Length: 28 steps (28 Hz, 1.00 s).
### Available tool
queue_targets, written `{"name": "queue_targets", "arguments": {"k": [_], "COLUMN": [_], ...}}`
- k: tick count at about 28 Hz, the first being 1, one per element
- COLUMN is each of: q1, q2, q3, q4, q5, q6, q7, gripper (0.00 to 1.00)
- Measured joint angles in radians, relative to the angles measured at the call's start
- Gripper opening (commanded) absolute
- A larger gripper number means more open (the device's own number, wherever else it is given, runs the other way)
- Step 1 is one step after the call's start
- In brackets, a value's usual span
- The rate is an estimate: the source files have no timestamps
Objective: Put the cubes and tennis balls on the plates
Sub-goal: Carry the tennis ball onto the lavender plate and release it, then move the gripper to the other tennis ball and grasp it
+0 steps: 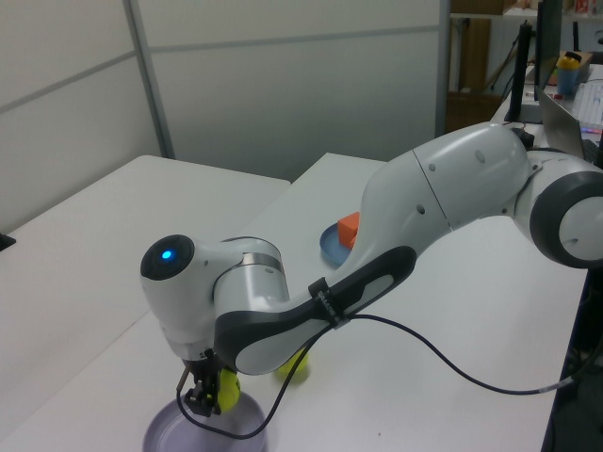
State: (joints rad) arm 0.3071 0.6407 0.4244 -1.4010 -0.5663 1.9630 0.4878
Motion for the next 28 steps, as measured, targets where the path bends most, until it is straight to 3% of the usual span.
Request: {"name": "queue_targets", "arguments": {"k": [14, 23, 28], "q1": [-0.016, -0.072, -0.089], "q2": [-0.037, -0.062, -0.055], "q3": [-0.006, -0.056, -0.077], "q4": [0.042, 0.036, 0.011], "q5": [0.027, 0.027, 0.027], "q6": [-0.004, -0.316, -0.365], "q7": [0.051, -0.111, -0.142], "gripper": [1.0, 1.0, 1.0]}}
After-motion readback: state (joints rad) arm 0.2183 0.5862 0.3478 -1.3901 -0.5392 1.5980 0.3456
